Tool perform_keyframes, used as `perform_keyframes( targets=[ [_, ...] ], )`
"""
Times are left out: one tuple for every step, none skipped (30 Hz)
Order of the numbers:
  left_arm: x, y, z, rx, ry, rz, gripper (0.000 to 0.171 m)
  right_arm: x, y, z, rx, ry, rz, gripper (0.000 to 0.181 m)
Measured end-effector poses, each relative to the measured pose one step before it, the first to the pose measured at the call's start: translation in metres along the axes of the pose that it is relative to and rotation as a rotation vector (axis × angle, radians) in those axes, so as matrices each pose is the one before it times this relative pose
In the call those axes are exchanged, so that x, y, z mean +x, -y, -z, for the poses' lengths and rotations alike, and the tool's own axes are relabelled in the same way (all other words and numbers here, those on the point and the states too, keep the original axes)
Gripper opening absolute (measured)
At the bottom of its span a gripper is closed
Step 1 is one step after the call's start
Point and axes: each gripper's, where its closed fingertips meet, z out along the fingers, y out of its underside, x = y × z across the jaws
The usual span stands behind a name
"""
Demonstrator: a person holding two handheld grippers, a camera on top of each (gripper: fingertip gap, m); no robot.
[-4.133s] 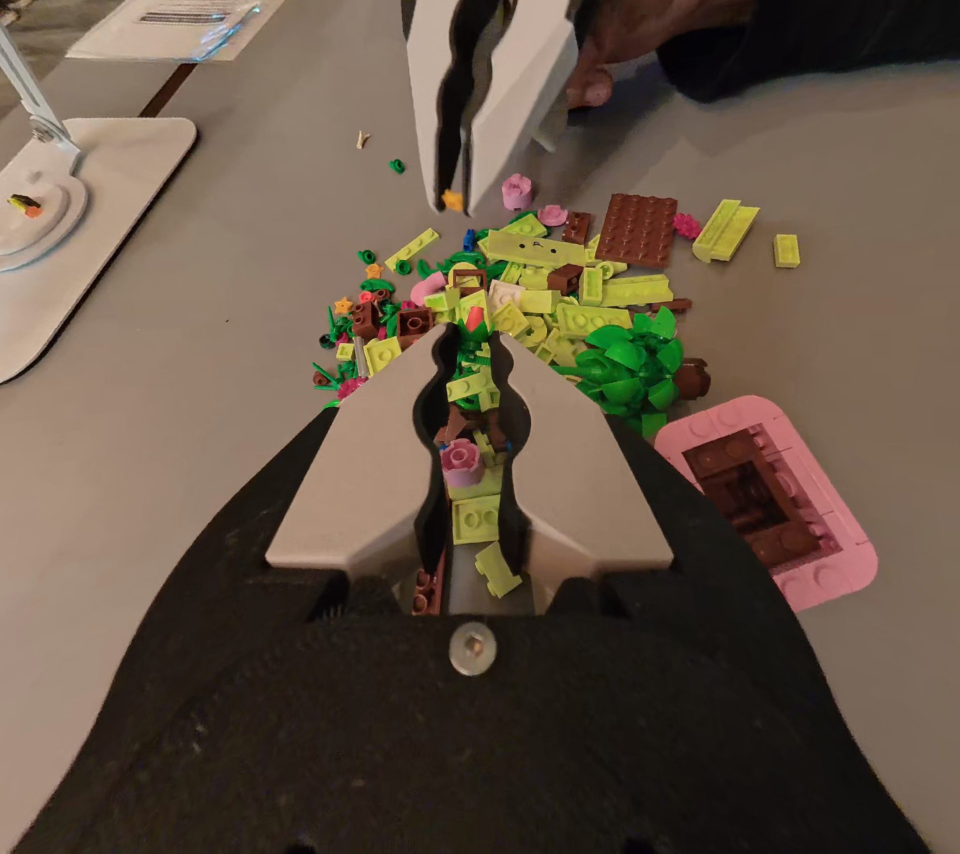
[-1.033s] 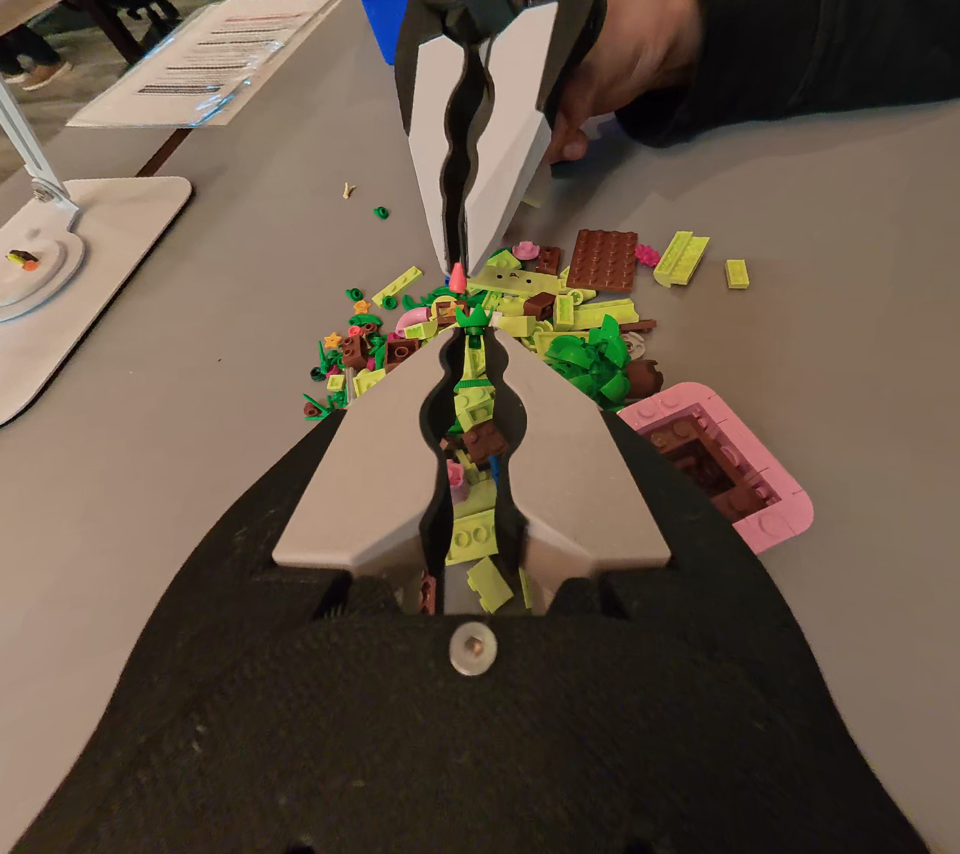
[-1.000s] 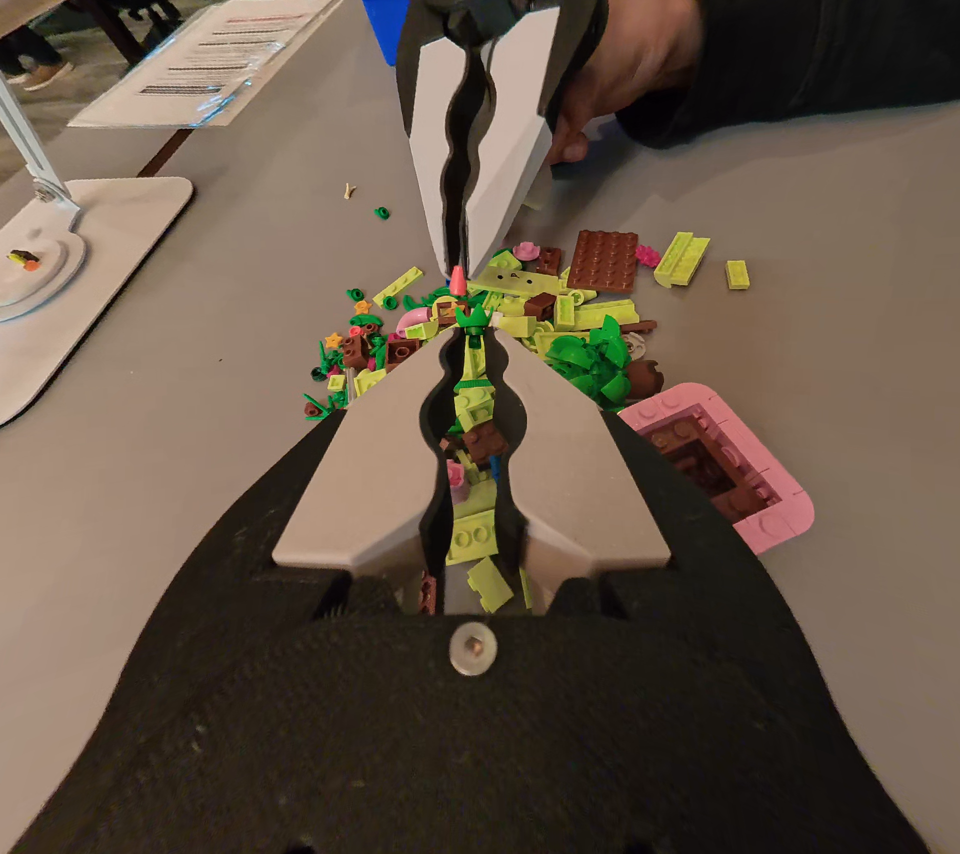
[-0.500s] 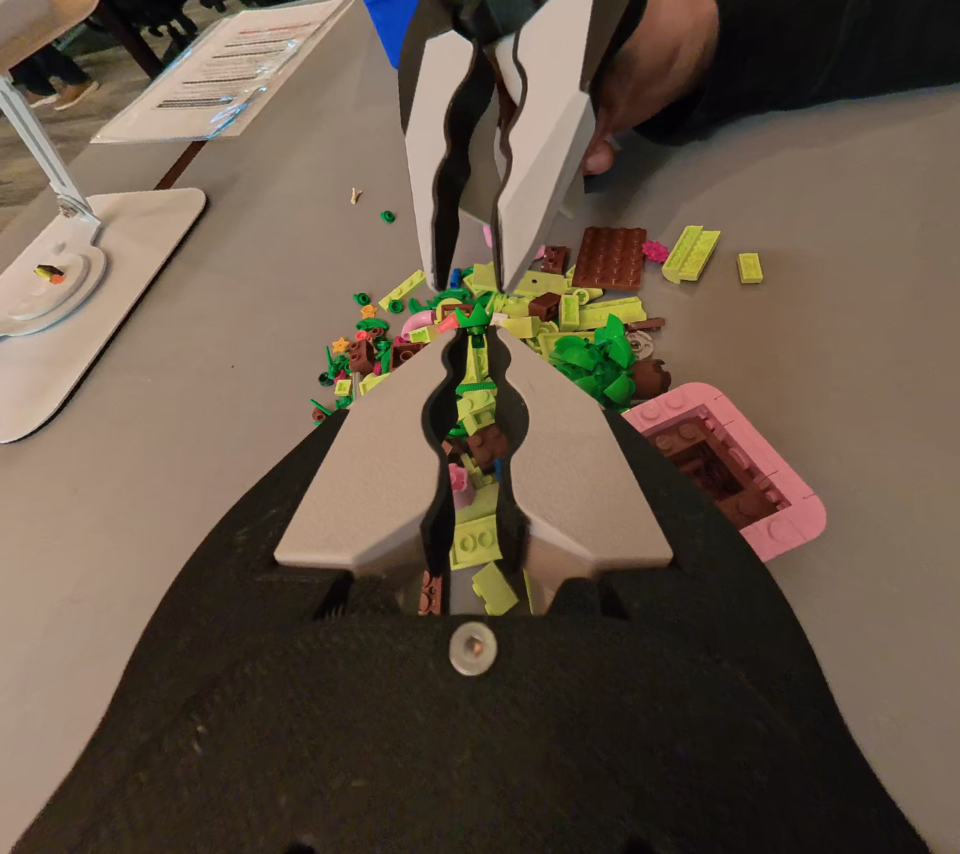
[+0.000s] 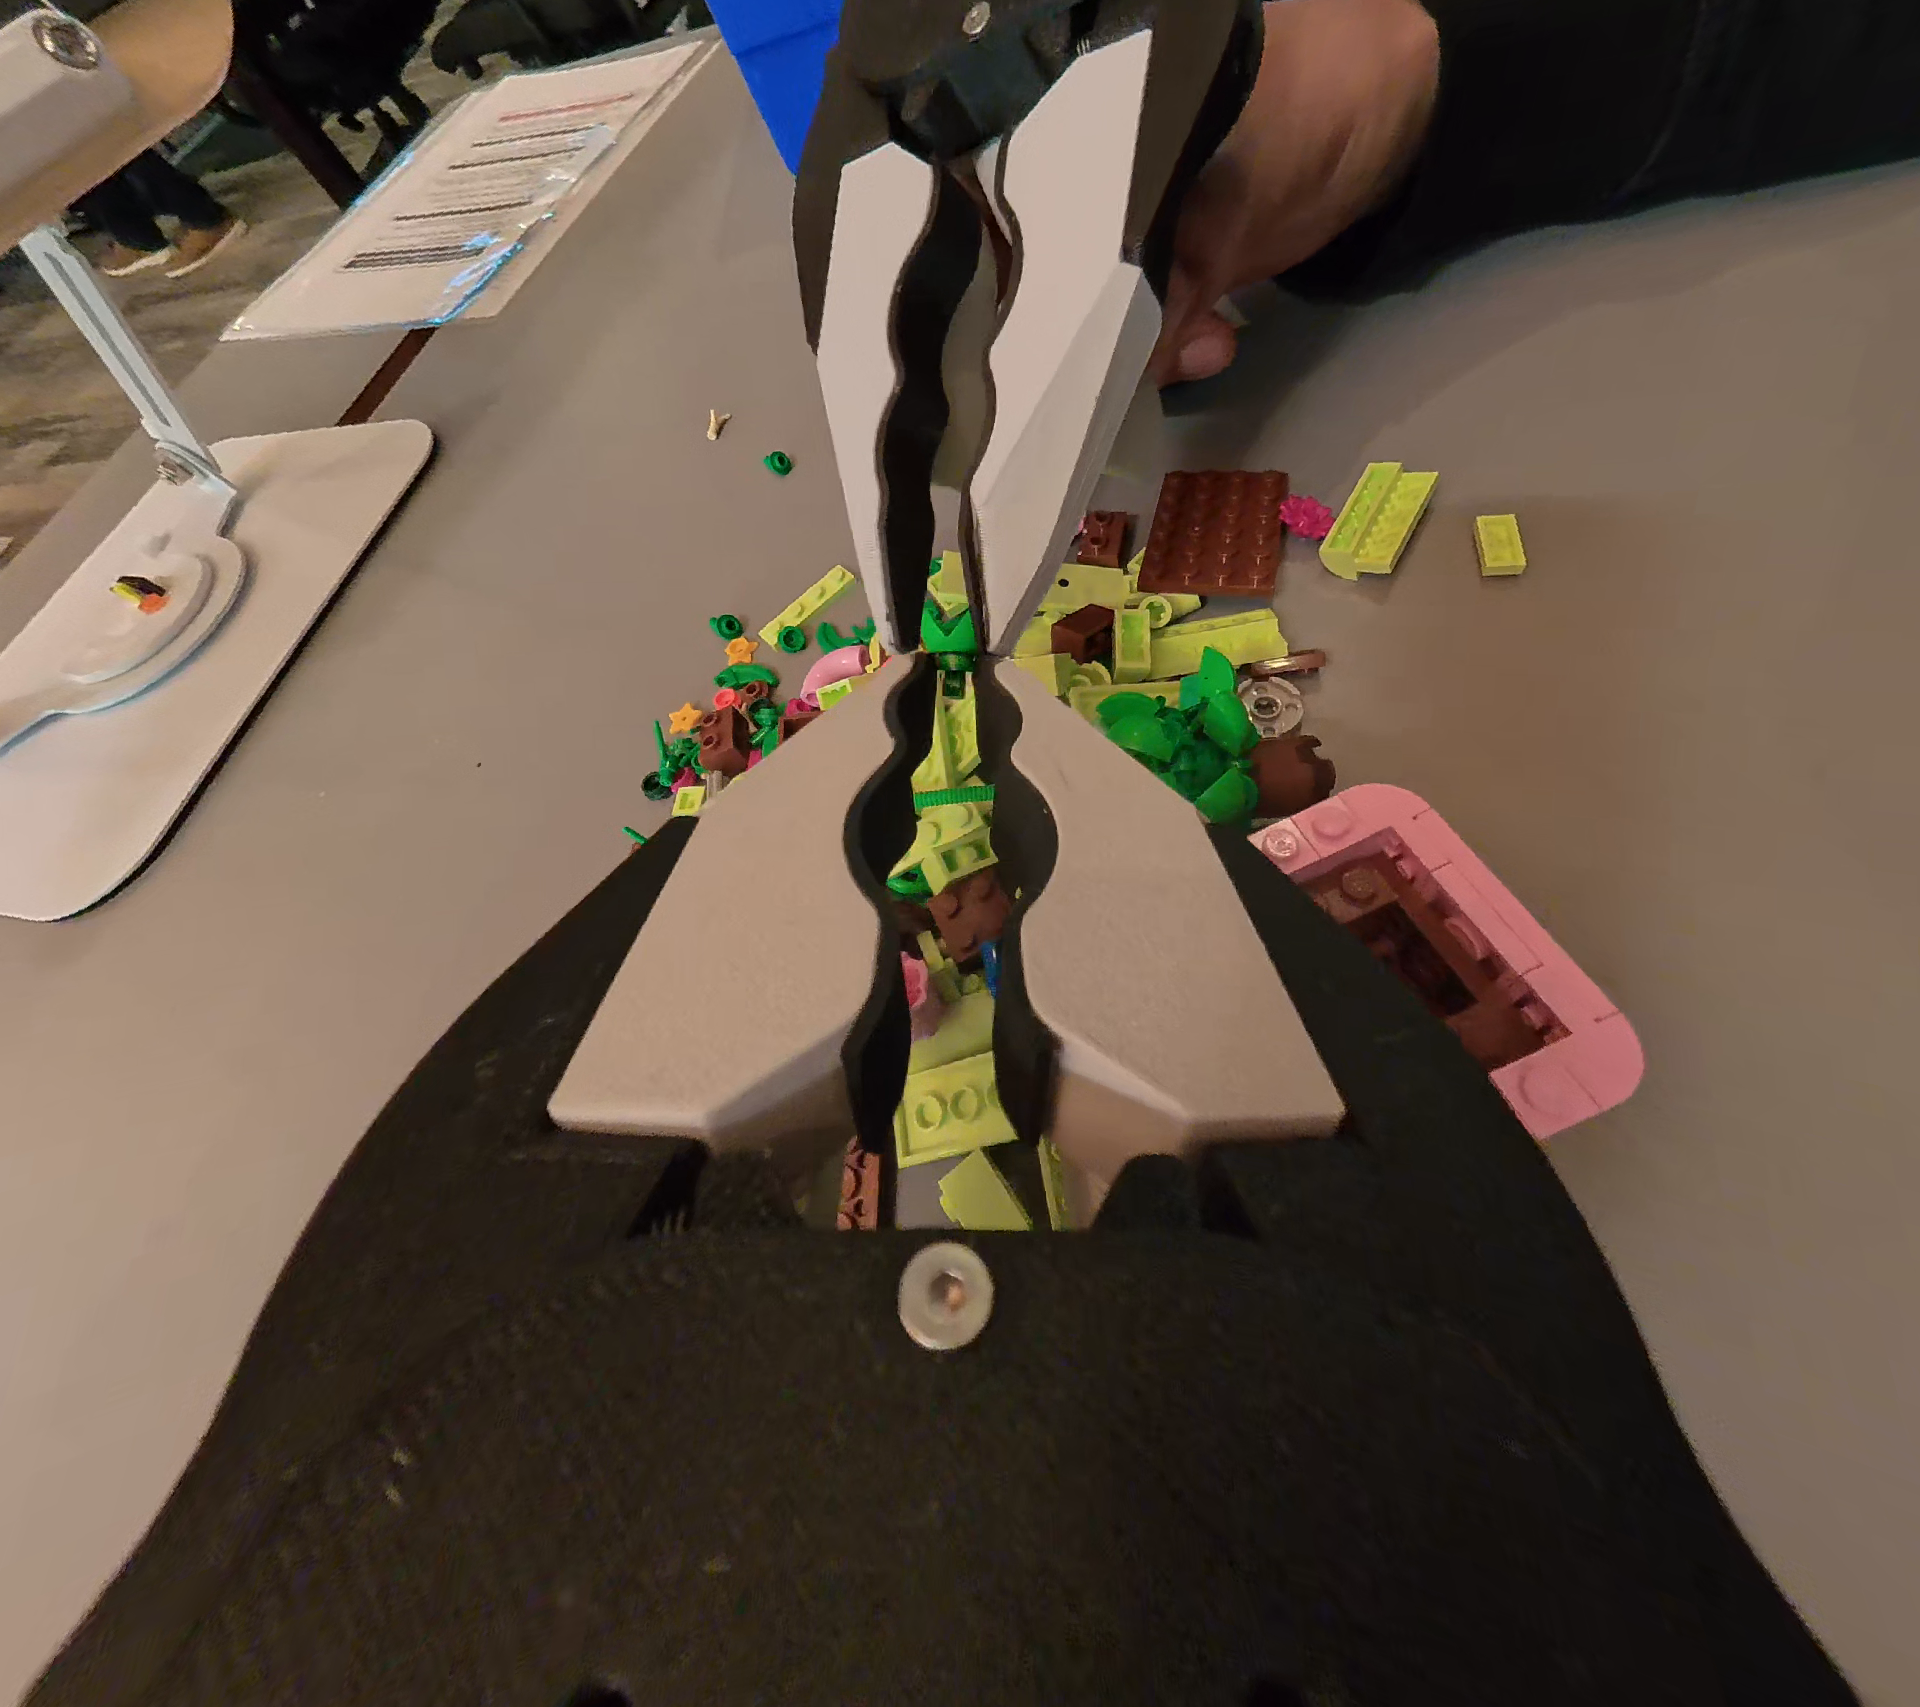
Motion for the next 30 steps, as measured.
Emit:
perform_keyframes(
  targets=[
    [0.00007,-0.00001,0.00004,0.00036,0.0005,-0.0023,0.005,-0.00055,0.0,0.00015,0.0005,0.0035,-0.001,0.012],
    [0.00036,0.00004,0.00005,0.00066,-0.001,-0.0026,0.005,-0.00057,0.00019,0.00016,0.0018,0.0047,-0.0017,0.01],
    [0.00019,0.00006,-0.00001,0.00042,0.0004,-0.0026,0.005,-0.00035,-0.00003,0.00015,0.0003,0.0034,-0.0043,0.01],
    [0.00002,0.0001,0.00012,0.00181,0.0023,-0.0047,0.005,-0.0002,0.00005,0.00007,0.0003,0.0035,-0.0047,0.01],
    [-0.00033,0.00061,0.00016,0.00445,0.0067,-0.0073,0.006,0.00011,0.00041,0.00022,0.0028,0.0018,-0.0049,0.009],
    [-0.00064,0.00059,0.00018,0.00424,0.0106,-0.0085,0.006,0.00052,0.00068,0.00068,0.006,-0.0013,-0.0036,0.009],
    [-0.00101,0.00028,0.00024,0.00261,0.0118,-0.0058,0.007,0.00056,0.00111,0.00097,0.0083,-0.0008,-0.0045,0.009],
    [-0.0003,-0.00025,0.00014,-0.00091,0.0043,-0.0018,0.009,0.00021,0.00126,0.00104,0.0099,0.0033,-0.0059,0.01],
    [0.00024,-0.00038,0.00007,-0.00205,-0.0035,0.002,0.009,0.00054,0.00121,0.00105,0.0095,0.0025,-0.0073,0.01],
    [0.00009,-0.00025,0.00006,-0.0012,-0.003,0.0043,0.009,0.00047,0.00102,0.00089,0.0076,0.0018,-0.0066,0.01],
    [-0.00008,0.0003,0.00039,0.0029,-0.0018,0.0033,0.007,0.00018,0.00064,0.00056,0.0049,0.0028,-0.0047,0.01],
    [-0.00001,0.00066,0.00056,0.00565,-0.0022,0.0024,0.006,-0.00005,0.00028,0.00027,0.0019,0.0026,-0.0027,0.01],
    [0.0001,0.00062,0.00071,0.00603,-0.0033,0.0027,0.004,-0.00005,-0.00006,-0.00005,0.0002,0.0004,-0.0003,0.01],
    [0.00023,0.00038,0.00048,0.00357,-0.0054,0.0042,0.004,-0.00035,-0.00003,-0.00005,-0.0005,0.0011,0.0019,0.009],
    [0.00086,0.00014,0.00053,0.00198,-0.0105,0.0057,0.005,-0.00042,-0.00012,-0.00008,-0.0005,0.0022,0.0025,0.009],
    [0.00099,0.0003,0.00057,0.00329,-0.0108,0.0058,0.006,-0.00066,0.00004,-0.00002,0.0004,0.0031,0.0028,0.01],
    [0.00131,0.00101,0.00089,0.00789,-0.0116,0.0028,0.006,-0.00125,0.00031,0.00028,0.0022,0.0063,0.004,0.009],
    [0.00166,0.00173,0.00092,0.01214,-0.0129,0.0038,0.007,-0.00211,0.00102,0.00044,0.0074,0.0124,0.0075,0.009],
    [0.00186,0.00283,0.00108,0.01864,-0.0155,0.0105,0.007,-0.00342,0.00246,0.0008,0.0167,0.0195,0.0138,0.01],
    [0.00153,0.00351,0.00134,0.0239,-0.0162,0.0171,0.007,-0.00405,0.00317,0.00097,0.0221,0.0212,0.0181,0.01],
    [0.00054,0.00381,0.00158,0.02703,-0.0135,0.0211,0.007,-0.00305,0.00267,0.00091,0.0187,0.0143,0.017,0.009],
    [-0.0003,0.00362,0.00175,0.02725,-0.0099,0.0237,0.007,-0.0018,0.00156,0.00057,0.011,0.0074,0.0136,0.01],
    [-0.00029,0.00343,0.00199,0.02672,-0.0115,0.0233,0.006,-0.00163,0.00084,0.00033,0.0057,0.007,0.0112,0.01],
    [0.00051,0.00294,0.00186,0.02314,-0.0163,0.0212,0.005,-0.00095,0.00047,0.00001,0.0031,0.0033,0.0082,0.01],
    [0.00053,0.00186,0.00129,0.01487,-0.0141,0.0181,0.005,-0.00049,0.00045,-0.00009,0.0032,0.0002,0.0053,0.01],
    [0.00086,0.0002,0.0006,0.00282,-0.012,0.0097,0.005,-0.00062,0.00056,-0.00006,0.0034,0.0029,0.0032,0.01],
    [0.00087,-0.00049,-0.00002,-0.00401,-0.0063,0.0004,0.004,-0.00057,0.00037,-0.00001,0.0026,0.0024,0.0015,0.01],
    [0.00093,-0.00054,-0.00043,-0.00417,-0.0021,-0.0061,0.004,-0.00025,0.00017,-0.00002,0.0015,0.0014,0.0008,0.01],
    [0.0004,-0.00002,-0.00052,-0.00193,0.0024,-0.0059,0.003,-0.00071,0.00016,-0.00001,0.0014,0.0046,0.0007,0.01],
    [0.00063,-0.00001,-0.00068,-0.00113,-0.0004,-0.0028,0.002,-0.00086,0.00026,-0.00019,0.0013,0.0049,0.0003,0.01]
  ],
)
